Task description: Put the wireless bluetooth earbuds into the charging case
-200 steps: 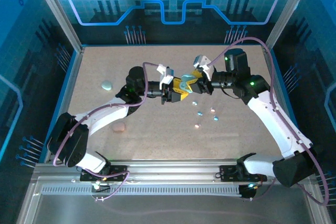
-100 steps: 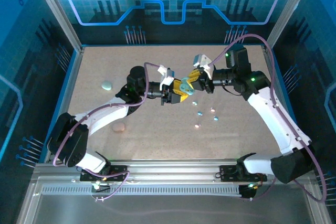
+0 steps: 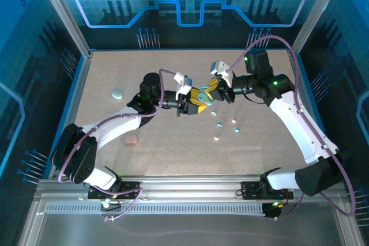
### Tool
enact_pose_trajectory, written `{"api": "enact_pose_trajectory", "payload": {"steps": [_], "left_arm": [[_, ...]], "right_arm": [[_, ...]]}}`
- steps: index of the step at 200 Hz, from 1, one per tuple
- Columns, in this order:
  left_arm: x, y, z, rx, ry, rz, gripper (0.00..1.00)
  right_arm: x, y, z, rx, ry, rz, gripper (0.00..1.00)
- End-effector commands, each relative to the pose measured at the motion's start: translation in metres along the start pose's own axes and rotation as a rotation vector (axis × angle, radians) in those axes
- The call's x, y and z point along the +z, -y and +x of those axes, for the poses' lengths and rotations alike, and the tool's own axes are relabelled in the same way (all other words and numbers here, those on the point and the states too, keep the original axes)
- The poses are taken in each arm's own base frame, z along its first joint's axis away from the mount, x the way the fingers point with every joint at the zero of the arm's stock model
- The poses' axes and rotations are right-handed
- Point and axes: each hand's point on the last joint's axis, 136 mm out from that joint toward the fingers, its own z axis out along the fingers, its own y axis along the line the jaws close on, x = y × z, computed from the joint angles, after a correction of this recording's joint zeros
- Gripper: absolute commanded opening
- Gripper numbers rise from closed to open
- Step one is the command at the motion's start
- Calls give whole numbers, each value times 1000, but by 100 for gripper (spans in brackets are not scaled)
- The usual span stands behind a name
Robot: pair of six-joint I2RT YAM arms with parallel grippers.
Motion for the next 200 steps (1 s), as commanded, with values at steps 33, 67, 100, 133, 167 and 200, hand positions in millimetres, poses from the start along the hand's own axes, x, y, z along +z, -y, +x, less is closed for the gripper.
{"api": "enact_pose_trajectory", "payload": {"steps": [33, 67, 100, 133, 167, 200], "left_arm": [[-1, 4, -22, 76, 33, -2, 48], [0, 1, -24, 51, 44, -5, 61], [2, 0, -28, 28, 56, 0, 68], [6, 0, -29, 11, 62, 9, 72], [8, -1, -29, 0, 54, 11, 74], [8, -2, -24, -4, 34, 2, 75]], "right_arm": [[-13, -11, -18, -28, 48, -22, 8], [-13, -12, -19, -49, 55, 4, 8], [-11, -11, -17, -60, 51, 24, 8], [-10, -10, -16, -80, 43, 54, 9], [-8, -7, -14, -96, 28, 96, 9], [-12, -1, -17, -115, 36, 153, 8]]}}
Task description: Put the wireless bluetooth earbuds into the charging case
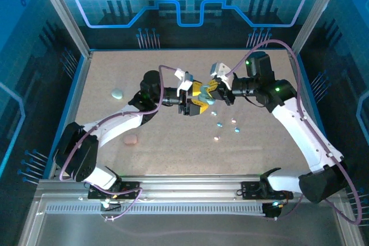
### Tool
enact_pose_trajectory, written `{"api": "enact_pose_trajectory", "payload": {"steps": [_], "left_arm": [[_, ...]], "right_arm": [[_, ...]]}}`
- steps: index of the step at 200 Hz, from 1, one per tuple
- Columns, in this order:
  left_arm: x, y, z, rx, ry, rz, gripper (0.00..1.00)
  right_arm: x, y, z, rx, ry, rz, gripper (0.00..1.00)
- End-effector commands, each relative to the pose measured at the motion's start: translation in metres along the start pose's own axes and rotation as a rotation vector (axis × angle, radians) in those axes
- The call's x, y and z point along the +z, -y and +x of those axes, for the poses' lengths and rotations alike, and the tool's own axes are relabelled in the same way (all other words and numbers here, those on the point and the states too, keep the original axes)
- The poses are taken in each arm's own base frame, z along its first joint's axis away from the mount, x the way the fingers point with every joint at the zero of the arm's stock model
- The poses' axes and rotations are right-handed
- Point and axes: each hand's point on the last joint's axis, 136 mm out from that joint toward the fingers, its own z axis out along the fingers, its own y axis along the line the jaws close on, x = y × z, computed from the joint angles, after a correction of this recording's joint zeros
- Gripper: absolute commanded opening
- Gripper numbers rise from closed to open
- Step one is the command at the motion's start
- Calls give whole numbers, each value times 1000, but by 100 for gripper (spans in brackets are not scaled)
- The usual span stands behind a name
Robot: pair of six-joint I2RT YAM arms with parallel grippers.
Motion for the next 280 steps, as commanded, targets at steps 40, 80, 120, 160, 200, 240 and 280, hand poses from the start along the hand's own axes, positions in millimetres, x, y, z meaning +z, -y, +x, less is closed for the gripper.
{"api": "enact_pose_trajectory", "payload": {"steps": [40, 80, 120, 160, 200, 240, 280], "left_arm": [[3, -1, -4, 25, -24, -16, 76], [6, 1, -9, 38, -16, -17, 75], [7, 1, -12, 46, -8, -18, 73], [6, 1, -12, 52, -8, -21, 67], [6, 2, -14, 55, -6, -22, 68], [6, 3, -13, 58, -7, -18, 72], [6, 3, -12, 57, -11, -17, 64]], "right_arm": [[-11, 4, -16, -49, 51, 82, 8], [-9, 0, -17, -55, 55, 68, 8], [-5, 1, -13, -70, 33, 74, 8], [-2, -2, -10, -74, 21, 65, 8], [-2, -1, -10, -87, 16, 76, 8], [-2, 2, -9, -92, 11, 91, 8], [-1, 2, -8, -92, 8, 93, 8]]}}
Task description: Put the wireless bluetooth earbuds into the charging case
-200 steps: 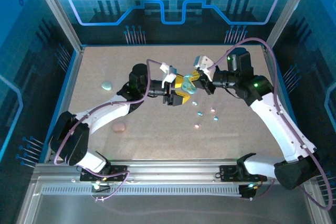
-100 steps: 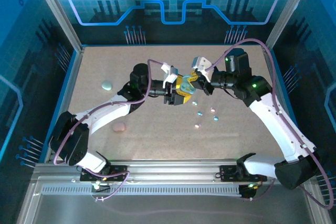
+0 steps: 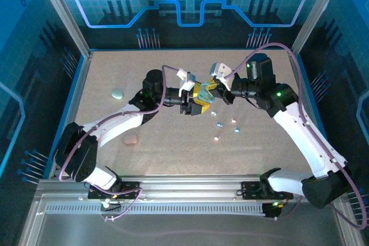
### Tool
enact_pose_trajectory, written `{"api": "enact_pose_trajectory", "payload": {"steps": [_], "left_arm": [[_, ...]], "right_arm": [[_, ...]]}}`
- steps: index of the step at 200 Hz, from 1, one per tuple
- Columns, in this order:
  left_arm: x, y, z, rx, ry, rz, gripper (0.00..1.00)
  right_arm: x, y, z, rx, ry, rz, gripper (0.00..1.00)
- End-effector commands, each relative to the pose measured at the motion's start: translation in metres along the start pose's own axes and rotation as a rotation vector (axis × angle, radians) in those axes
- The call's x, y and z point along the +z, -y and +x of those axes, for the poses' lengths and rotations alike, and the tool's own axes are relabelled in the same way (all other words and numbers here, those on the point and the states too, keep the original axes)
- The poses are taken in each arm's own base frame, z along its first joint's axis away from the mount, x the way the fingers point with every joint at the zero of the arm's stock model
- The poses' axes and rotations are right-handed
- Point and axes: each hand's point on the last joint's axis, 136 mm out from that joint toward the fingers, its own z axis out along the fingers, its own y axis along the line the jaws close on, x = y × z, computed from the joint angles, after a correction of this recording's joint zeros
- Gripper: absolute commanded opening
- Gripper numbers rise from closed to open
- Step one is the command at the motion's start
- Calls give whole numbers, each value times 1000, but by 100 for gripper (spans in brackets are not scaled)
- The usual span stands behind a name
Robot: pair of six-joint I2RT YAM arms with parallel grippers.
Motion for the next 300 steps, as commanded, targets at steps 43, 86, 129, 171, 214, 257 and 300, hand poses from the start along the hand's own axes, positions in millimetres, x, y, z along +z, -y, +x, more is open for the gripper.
{"api": "enact_pose_trajectory", "payload": {"steps": [43, 86, 129, 171, 214, 257, 300], "left_arm": [[1, 6, -17, 56, 20, 9, 57], [1, 5, -16, 58, 16, 3, 50], [1, 4, -17, 64, 16, 0, 41], [1, 6, -17, 68, 20, 7, 52], [1, 6, -17, 66, 25, 13, 61], [1, 7, -18, 66, 25, 12, 56], [1, 4, -17, 65, 22, -4, 42]], "right_arm": [[4, -3, 3, -38, -16, 11, 8], [5, -4, 3, -41, -14, 7, 8], [6, -6, 5, -43, -20, 2, 9], [7, -5, 7, -42, -26, 1, 9], [7, -4, 7, -43, -27, 7, 9], [7, -4, 7, -41, -28, 9, 9], [8, -5, 8, -38, -32, 6, 10]]}}
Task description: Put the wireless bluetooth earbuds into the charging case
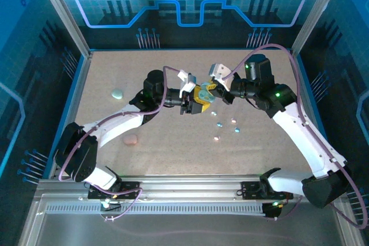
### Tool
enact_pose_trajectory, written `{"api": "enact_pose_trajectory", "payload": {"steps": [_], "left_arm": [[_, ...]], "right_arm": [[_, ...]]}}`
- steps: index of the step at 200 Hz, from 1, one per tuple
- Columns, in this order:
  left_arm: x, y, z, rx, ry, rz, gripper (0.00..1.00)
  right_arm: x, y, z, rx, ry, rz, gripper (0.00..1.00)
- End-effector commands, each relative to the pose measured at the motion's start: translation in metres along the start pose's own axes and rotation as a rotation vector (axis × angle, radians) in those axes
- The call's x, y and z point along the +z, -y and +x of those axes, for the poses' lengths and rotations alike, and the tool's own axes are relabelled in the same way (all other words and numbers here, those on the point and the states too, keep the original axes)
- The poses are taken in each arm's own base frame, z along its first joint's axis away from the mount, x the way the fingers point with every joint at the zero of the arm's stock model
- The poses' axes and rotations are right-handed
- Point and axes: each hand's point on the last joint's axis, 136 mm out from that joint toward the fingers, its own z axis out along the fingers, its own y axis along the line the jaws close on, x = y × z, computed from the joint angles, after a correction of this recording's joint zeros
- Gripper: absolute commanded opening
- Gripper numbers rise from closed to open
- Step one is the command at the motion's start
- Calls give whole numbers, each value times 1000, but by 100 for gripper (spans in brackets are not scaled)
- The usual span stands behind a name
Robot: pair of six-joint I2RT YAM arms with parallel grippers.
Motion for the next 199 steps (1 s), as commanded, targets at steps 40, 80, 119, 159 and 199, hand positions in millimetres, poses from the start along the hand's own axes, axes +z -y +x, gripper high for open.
{"api": "enact_pose_trajectory", "payload": {"steps": [40, 80, 119, 159, 199], "left_arm": [[-2, 2, -20, 75, 35, -29, 36], [-7, -2, -20, 101, 51, -84, 34], [-9, -11, -16, 93, 58, -141, 34], [-13, -20, -8, 88, 61, -197, 33], [-18, -24, -6, 92, 78, -236, 33]], "right_arm": [[5, -4, 1, 34, -5, -8, 18], [-1, 8, -6, 131, 10, 31, 39], [-22, 24, -27, 279, 76, 85, 53], [-70, 65, -27, 597, 173, 247, 57], [-78, 93, 86, 1095, -29, 461, 52]]}}
